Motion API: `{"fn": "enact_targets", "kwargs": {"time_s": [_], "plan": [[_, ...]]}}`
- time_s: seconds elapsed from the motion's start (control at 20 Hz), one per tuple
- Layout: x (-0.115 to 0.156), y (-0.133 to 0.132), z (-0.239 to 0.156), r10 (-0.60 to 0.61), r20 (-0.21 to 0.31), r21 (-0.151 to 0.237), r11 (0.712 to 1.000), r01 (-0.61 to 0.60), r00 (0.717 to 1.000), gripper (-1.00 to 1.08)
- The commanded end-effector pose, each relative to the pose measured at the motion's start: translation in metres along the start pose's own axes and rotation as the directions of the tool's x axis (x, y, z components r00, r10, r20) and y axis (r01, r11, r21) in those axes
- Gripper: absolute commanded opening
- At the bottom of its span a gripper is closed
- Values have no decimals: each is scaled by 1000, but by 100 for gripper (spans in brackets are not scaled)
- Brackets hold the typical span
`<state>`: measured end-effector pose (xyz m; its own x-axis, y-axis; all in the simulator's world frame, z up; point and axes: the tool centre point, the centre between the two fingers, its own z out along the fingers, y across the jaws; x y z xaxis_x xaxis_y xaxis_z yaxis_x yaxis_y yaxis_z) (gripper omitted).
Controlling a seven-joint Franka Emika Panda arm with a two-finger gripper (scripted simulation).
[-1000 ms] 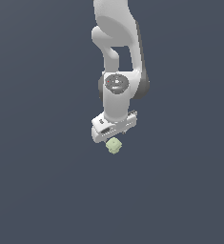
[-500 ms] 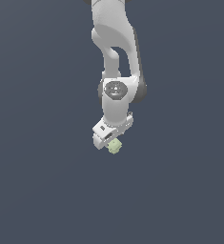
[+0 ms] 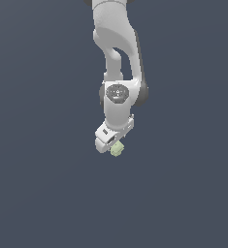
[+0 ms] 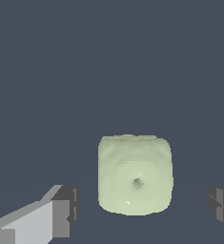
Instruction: Pick up the object and move it to a goal position.
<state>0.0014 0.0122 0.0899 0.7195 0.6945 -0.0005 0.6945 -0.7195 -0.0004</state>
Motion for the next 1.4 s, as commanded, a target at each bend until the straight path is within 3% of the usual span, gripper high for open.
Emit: {"fn": "enact_targets", "kwargs": {"time_s": [0.0,0.75,0.8,1.35], "plan": [[0,0,1,0,0,0,1000,0,1000,100],[0,0,50,-5,0,0,1000,5,1000,100],[0,0,50,-5,0,0,1000,5,1000,-100],[0,1,49,-4,-1,-1,1000,4,1000,-100]]}}
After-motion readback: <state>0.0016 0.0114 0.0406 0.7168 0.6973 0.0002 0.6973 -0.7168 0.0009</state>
